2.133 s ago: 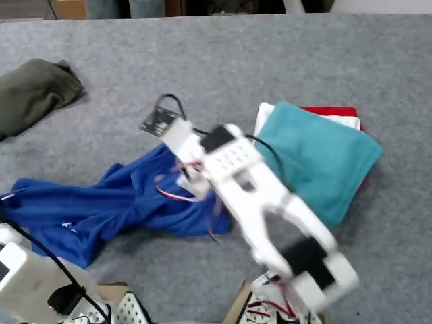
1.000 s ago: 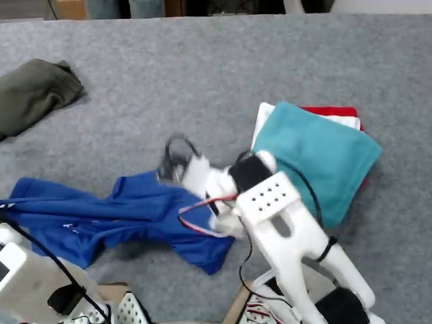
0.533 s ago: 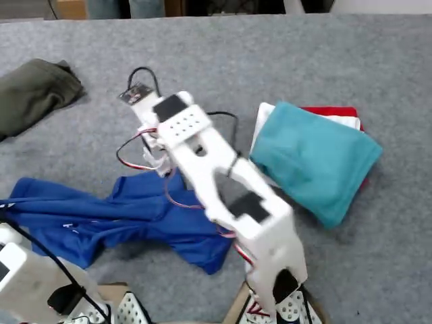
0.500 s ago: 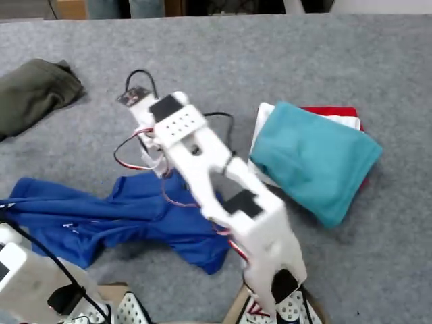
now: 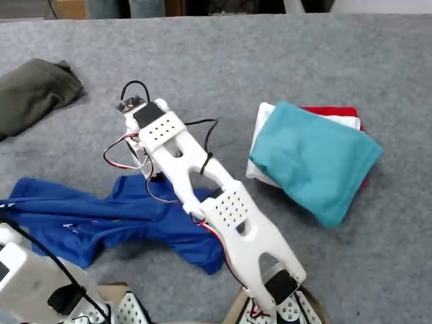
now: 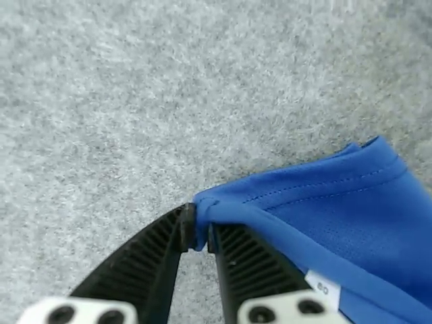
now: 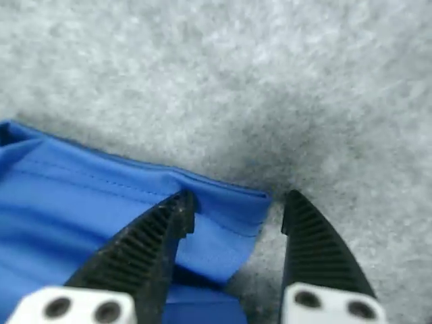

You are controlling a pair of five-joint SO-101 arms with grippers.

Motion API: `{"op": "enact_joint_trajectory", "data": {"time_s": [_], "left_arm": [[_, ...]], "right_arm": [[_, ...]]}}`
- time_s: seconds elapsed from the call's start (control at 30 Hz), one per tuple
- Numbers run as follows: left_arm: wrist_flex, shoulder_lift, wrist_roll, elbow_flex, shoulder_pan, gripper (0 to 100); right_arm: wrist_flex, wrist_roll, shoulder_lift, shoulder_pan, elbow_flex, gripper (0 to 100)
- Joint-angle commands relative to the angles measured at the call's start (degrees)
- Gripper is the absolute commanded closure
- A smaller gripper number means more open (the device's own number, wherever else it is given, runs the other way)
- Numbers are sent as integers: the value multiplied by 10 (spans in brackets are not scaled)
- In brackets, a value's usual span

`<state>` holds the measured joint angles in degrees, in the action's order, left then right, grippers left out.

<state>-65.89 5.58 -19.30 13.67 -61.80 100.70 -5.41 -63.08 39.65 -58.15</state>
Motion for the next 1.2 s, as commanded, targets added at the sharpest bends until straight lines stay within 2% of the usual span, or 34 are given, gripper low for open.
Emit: {"op": "enact_joint_trajectory", "data": {"time_s": [0.0, 0.07, 0.2, 0.37, 0.47, 0.67, 0.93, 1.07, 1.17], "left_arm": [[6, -10, 3, -18, -5, 971], [6, -10, 3, -18, -6, 971], [6, -11, 3, -19, -6, 971], [-32, -11, 11, -37, 35, 971], [-69, -11, 61, -80, 56, 971], [-179, -11, 129, -270, 104, 971], [-349, -11, 173, -639, 162, 971], [-351, -26, 159, -745, 147, 972], [-351, -67, 123, -759, 122, 972]], "right_arm": [[5, -10, -16, 6, -7, 796], [5, -12, -22, 6, -7, 832], [5, -25, -9, 6, -9, 985], [6, -25, 49, 4, -8, 981], [5, -25, 120, -11, -12, 981], [-2, 4, 308, -73, -88, 984], [-69, 25, 487, -111, -259, 985], [-109, 25, 560, -135, -283, 985], [-113, 25, 618, -149, -281, 985]]}}
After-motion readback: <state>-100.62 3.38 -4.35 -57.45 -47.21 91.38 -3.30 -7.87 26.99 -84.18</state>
